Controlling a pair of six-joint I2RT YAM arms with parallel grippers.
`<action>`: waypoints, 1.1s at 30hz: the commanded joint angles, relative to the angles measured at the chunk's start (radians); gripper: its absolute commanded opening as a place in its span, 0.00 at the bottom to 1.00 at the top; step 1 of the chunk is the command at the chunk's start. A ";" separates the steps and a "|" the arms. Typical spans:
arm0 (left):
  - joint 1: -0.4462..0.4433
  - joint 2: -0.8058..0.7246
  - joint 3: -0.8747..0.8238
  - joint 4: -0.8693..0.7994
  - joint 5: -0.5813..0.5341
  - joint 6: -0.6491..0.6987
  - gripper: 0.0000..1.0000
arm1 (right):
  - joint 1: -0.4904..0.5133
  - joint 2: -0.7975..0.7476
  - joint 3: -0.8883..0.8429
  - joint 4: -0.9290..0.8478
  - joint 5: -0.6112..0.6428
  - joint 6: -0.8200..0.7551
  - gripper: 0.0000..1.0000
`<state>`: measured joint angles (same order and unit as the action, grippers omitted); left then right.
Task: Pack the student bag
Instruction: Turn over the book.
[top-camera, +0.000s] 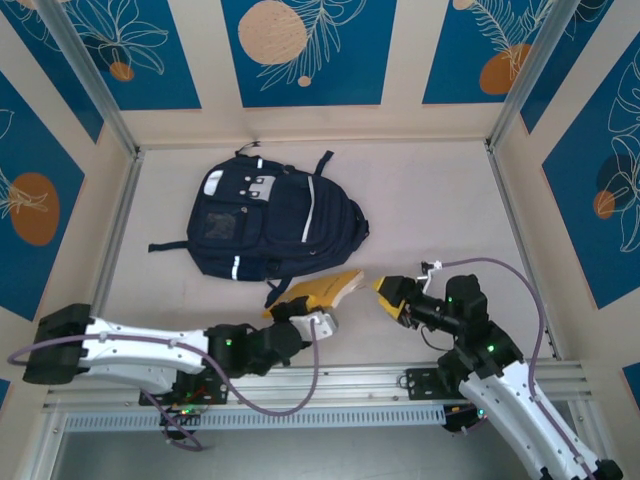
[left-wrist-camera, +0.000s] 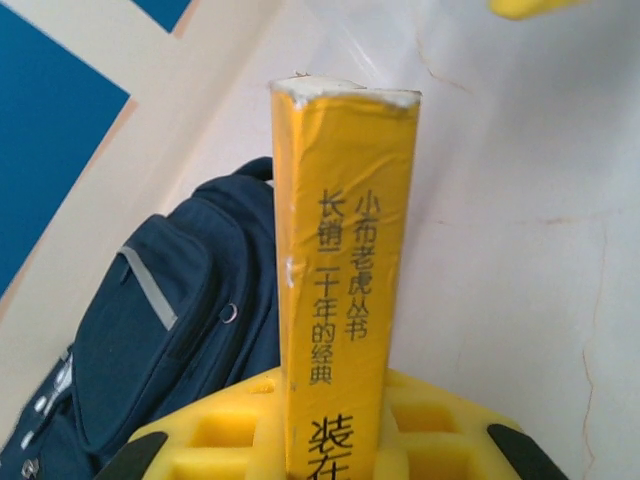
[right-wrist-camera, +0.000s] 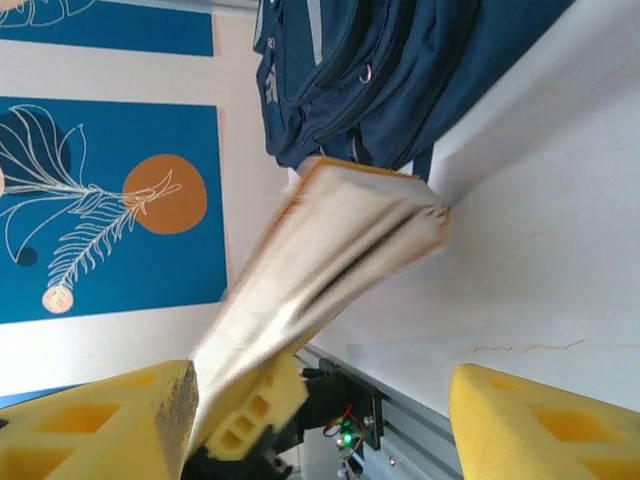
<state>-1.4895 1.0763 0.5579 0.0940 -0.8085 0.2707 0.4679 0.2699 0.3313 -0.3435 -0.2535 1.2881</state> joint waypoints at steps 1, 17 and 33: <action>0.015 -0.094 -0.004 -0.042 -0.001 -0.163 0.00 | -0.007 -0.016 -0.022 -0.049 0.001 -0.070 0.68; 0.304 -0.225 -0.043 0.501 0.360 -1.043 0.00 | 0.014 -0.016 -0.119 0.260 -0.044 0.012 0.71; 0.304 0.105 -0.063 1.036 0.277 -1.520 0.00 | 0.235 -0.015 -0.222 0.628 0.285 0.224 0.87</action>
<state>-1.1904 1.1854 0.4625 0.9138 -0.5102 -1.1698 0.6830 0.2646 0.1204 0.1787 -0.0746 1.4906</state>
